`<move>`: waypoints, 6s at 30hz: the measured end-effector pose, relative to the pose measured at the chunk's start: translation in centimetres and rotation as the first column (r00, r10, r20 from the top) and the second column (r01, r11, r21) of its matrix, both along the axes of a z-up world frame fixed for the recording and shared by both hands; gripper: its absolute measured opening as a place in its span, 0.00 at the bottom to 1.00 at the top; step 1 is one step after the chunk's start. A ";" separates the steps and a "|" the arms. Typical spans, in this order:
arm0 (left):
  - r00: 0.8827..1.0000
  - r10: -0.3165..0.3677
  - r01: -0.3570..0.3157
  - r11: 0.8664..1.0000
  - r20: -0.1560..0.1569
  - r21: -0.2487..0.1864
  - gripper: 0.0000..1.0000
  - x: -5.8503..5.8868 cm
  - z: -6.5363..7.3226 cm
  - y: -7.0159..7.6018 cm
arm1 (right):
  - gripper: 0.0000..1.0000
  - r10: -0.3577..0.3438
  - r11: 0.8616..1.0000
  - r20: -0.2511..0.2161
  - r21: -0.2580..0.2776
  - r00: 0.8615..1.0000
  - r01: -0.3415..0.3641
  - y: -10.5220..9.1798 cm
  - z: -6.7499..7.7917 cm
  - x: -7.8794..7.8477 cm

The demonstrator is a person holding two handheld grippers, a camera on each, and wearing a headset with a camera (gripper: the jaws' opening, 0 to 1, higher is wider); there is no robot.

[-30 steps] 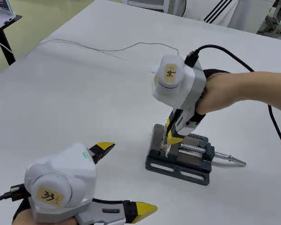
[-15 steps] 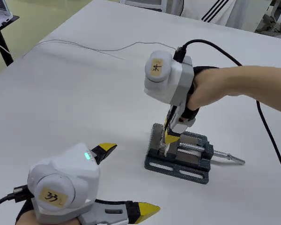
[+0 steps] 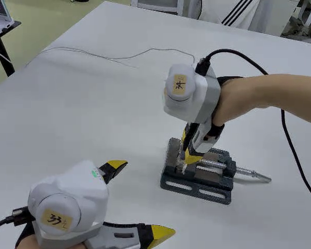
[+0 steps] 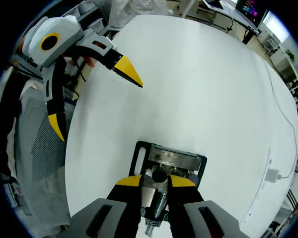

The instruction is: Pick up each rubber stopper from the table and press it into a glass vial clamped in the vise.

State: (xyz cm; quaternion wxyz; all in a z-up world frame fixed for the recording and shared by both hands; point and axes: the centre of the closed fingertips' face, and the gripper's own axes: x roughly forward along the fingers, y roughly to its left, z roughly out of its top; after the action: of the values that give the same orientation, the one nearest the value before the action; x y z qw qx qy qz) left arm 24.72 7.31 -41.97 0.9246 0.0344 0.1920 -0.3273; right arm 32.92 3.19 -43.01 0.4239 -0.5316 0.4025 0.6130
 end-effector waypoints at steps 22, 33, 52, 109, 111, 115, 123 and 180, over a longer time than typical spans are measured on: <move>1.000 -0.008 0.008 1.000 -0.013 0.008 0.89 -0.2 -0.3 0.3 | 0.00 -0.037 0.989 -0.037 0.143 0.999 0.041 0.6 0.0 1.0; 1.000 -0.005 0.005 1.000 -0.024 0.004 0.89 -0.4 -0.7 0.3 | 0.00 -0.052 0.990 -0.043 0.132 0.998 0.057 0.8 0.0 0.8; 0.999 -0.007 0.007 1.000 -0.032 -0.015 0.88 0.0 -1.0 -0.4 | 0.00 -0.065 0.992 0.006 0.107 0.998 0.064 0.9 -0.3 0.8; 0.998 -0.032 0.032 0.999 0.052 0.003 0.88 1.1 3.0 -0.4 | 0.00 -0.238 0.920 0.003 0.321 0.971 0.224 0.8 -0.1 0.5; 0.998 -0.032 0.032 0.999 0.050 0.005 0.88 1.1 2.9 -0.3 | 0.00 -0.245 0.915 0.009 0.333 0.970 0.228 0.7 -0.1 0.7; 0.999 -0.030 0.029 1.000 0.046 0.004 0.88 1.0 2.7 -0.2 | 0.10 -0.266 0.898 0.025 0.369 0.964 0.239 0.4 0.1 1.1; 0.999 -0.027 0.027 1.000 0.030 0.010 0.88 0.8 2.0 0.2 | 0.44 -0.318 0.841 -0.069 0.441 0.946 0.315 -0.2 -0.1 -0.7; 0.999 0.015 -0.014 0.999 -0.036 0.034 0.90 -0.2 0.4 3.8 | 0.99 -0.713 0.382 -0.263 0.631 0.650 0.675 -15.9 0.5 -7.2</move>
State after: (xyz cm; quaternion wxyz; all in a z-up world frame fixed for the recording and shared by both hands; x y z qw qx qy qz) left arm 24.53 11.14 -41.58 0.9225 0.0427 0.2147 -0.3179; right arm 25.75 -12.71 -42.54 0.8138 -0.1342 0.3205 0.4658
